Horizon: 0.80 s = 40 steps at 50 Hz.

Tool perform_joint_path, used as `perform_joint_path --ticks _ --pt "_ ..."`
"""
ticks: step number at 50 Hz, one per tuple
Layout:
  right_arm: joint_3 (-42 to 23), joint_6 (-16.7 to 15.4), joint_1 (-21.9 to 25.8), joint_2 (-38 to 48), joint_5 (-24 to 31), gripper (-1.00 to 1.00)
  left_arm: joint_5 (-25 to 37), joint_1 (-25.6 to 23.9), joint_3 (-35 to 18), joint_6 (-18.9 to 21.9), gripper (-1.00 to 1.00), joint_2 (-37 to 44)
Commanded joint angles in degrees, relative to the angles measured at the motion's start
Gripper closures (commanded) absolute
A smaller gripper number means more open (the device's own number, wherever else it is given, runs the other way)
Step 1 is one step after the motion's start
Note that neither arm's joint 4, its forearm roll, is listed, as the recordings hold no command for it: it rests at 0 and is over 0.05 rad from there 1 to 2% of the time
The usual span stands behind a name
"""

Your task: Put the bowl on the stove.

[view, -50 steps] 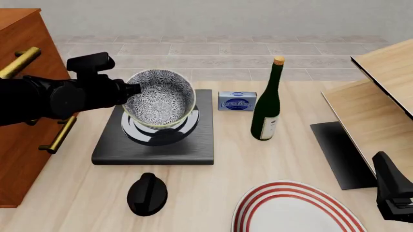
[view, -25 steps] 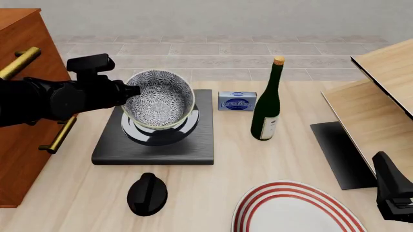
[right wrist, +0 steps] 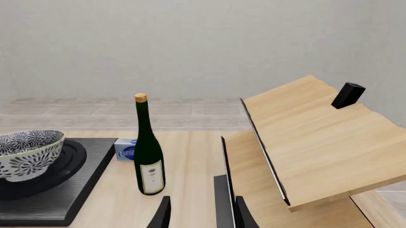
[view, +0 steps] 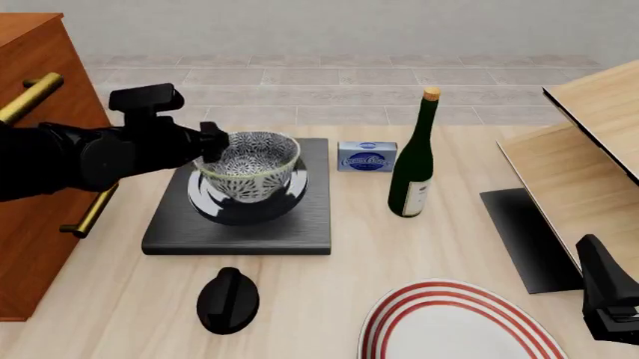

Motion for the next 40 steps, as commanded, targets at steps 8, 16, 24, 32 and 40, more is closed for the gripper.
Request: perform_joint_path --ticks 8,16,24,32,40 --pt "0.0 0.0 0.0 0.0 0.0 -1.00 -0.8 0.1 0.5 0.3 -1.00 -1.0" --pt "0.0 0.0 0.0 0.0 0.0 -1.00 -0.6 0.3 0.4 0.3 -1.00 -1.7" --pt "0.0 0.0 0.0 0.0 0.0 -1.00 -0.3 0.2 0.8 0.3 -1.00 -3.7" --pt "0.0 0.0 0.0 0.0 0.0 -1.00 0.2 0.2 0.8 0.2 -1.00 -5.1" --pt "0.0 0.0 0.0 0.0 0.0 -1.00 0.8 -0.2 1.1 -0.1 -1.00 -7.1"
